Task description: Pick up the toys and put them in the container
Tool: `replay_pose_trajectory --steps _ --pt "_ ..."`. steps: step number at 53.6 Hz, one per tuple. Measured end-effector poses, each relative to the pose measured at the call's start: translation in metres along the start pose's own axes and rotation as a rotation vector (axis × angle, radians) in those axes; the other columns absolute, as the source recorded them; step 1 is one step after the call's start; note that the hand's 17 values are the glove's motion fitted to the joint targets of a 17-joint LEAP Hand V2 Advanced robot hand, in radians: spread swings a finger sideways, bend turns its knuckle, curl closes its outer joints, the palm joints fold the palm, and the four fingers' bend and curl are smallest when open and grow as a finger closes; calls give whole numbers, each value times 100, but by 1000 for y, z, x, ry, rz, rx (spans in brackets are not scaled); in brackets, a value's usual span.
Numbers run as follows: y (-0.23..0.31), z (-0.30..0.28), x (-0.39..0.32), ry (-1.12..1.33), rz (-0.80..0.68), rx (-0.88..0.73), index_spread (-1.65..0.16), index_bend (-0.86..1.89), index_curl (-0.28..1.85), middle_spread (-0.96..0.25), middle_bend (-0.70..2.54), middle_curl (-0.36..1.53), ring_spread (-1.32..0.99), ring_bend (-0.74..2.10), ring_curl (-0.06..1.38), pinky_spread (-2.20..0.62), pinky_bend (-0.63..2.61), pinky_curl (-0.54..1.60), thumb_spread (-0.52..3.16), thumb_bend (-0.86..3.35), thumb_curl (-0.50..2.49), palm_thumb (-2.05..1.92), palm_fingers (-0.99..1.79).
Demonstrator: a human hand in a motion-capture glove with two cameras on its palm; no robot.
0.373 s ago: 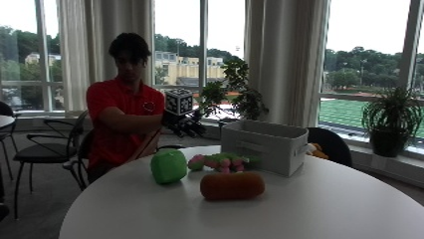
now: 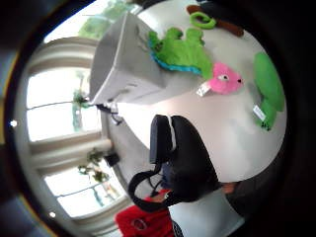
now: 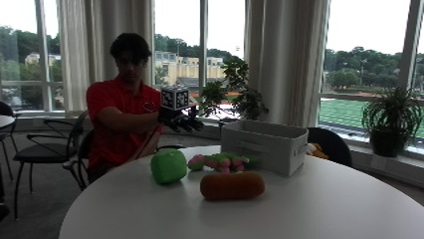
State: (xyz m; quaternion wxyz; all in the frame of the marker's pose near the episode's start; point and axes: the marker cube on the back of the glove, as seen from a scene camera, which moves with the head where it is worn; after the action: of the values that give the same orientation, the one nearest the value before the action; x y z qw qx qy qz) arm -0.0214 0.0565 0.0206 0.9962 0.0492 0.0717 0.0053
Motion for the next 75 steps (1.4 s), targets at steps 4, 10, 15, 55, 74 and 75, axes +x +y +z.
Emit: replay_pose_trajectory --steps 4,10,15,55,74,75 --pt "2 -9 13 -10 -28 -3 -28 16 17 -9 19 19 -9 22 12 3 60 24 127 -1 15 0 -4" --pt "6 -16 27 10 5 50 -28 16 19 -9 18 21 -9 22 14 4 61 26 129 -2 18 -1 -5" --pt "-8 -20 56 92 68 45 -29 15 20 -8 18 23 -9 22 16 4 63 27 127 -2 20 -2 -7" --pt "-84 82 144 149 180 -253 -30 -4 0 11 10 9 7 69 32 1 162 48 110 5 34 26 -25" --pt "-83 74 142 125 206 6 -39 20 9 -14 51 28 -30 96 39 -33 131 34 119 17 49 55 59" --pt "-83 71 143 113 207 3 -39 21 10 -15 53 29 -32 95 39 -34 130 34 115 17 51 58 61"
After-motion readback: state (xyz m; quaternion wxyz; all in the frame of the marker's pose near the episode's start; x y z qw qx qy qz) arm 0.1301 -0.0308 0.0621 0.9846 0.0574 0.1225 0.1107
